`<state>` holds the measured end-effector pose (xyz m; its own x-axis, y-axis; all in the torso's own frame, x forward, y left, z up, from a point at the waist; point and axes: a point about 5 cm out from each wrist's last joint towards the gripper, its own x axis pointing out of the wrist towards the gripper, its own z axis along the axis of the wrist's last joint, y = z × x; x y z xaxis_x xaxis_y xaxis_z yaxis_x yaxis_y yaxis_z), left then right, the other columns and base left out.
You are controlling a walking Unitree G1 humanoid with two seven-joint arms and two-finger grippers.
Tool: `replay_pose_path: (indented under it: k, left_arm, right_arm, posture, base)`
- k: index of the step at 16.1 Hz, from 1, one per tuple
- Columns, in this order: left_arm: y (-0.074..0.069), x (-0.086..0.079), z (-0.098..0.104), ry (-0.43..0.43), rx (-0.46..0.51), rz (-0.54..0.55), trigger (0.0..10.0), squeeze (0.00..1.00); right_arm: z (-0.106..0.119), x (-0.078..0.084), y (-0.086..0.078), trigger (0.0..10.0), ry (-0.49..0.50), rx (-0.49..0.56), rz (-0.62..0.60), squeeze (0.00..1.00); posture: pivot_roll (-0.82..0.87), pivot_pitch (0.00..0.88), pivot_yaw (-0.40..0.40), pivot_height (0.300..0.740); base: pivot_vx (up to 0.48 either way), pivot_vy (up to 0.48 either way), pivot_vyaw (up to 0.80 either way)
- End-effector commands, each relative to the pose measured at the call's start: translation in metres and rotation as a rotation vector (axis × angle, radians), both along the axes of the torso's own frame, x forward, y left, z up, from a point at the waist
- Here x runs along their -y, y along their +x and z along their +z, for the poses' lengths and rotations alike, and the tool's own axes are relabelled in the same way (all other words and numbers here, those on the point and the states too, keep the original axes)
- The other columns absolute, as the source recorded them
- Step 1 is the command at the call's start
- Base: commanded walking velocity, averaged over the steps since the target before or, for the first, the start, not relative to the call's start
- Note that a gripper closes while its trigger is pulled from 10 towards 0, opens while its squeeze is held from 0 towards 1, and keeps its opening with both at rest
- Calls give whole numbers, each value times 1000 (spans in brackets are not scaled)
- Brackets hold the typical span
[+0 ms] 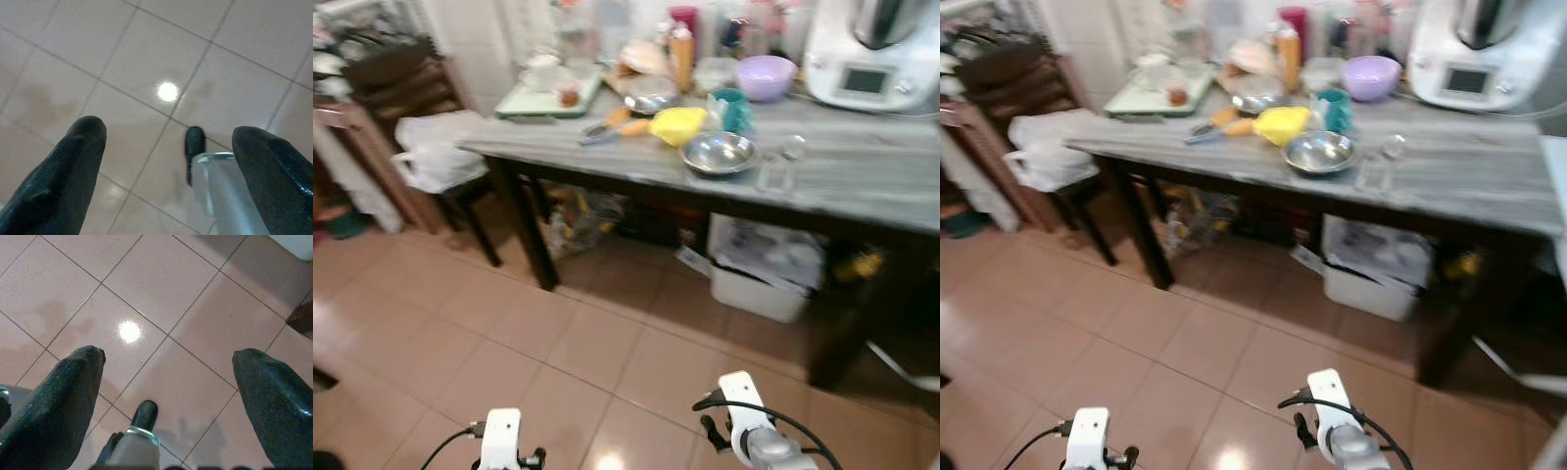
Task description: Setting the table
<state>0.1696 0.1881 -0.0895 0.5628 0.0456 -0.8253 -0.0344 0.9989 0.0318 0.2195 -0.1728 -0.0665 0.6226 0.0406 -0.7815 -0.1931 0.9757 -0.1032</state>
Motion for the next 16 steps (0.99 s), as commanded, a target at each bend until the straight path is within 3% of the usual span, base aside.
replay_pose_path:
  k: [1, 6, 16]
  left_arm:
    - [-2, -5, -1, 33, -16, -7, 10000, 0]
    - [-8, -1, -4, 19, -56, -29, 10000, 0]
    - [-19, -1, -9, 14, -108, -58, 10000, 0]
  right_arm:
    - [4, -2, 7, 10000, 2, 16, 9, 0]
    - [0, 6, 0, 10000, -54, -18, 85, 0]
    - [-3, -5, -6, 10000, -55, -37, 172, 0]
  posture:
    - [-150, 0, 98, 740]
    - [-142, 0, 86, 740]
    - [-146, 0, 88, 740]
  base:
    - [0, 0, 800]
    - [0, 0, 800]
    - [0, 0, 800]
